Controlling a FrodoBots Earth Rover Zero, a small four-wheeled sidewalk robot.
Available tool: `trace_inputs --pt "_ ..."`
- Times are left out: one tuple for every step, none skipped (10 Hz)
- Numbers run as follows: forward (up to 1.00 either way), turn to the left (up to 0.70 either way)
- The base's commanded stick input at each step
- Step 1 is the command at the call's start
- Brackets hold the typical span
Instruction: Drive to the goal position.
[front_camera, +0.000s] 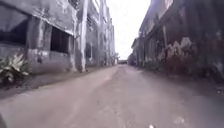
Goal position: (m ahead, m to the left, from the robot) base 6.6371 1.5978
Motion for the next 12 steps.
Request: trace_inputs --pt "0.5 0.0" --pt "0.5 0.0" --pt "0.5 0.0" --pt "0.5 0.0" --pt "0.5 0.0" --pt "0.5 0.0" --pt "0.5 0.0" --pt "0.5 0.0" --pt "0.5 0.0" --pt "0.5 0.0" --pt "0.5 0.0" --pt "0.5 0.0"
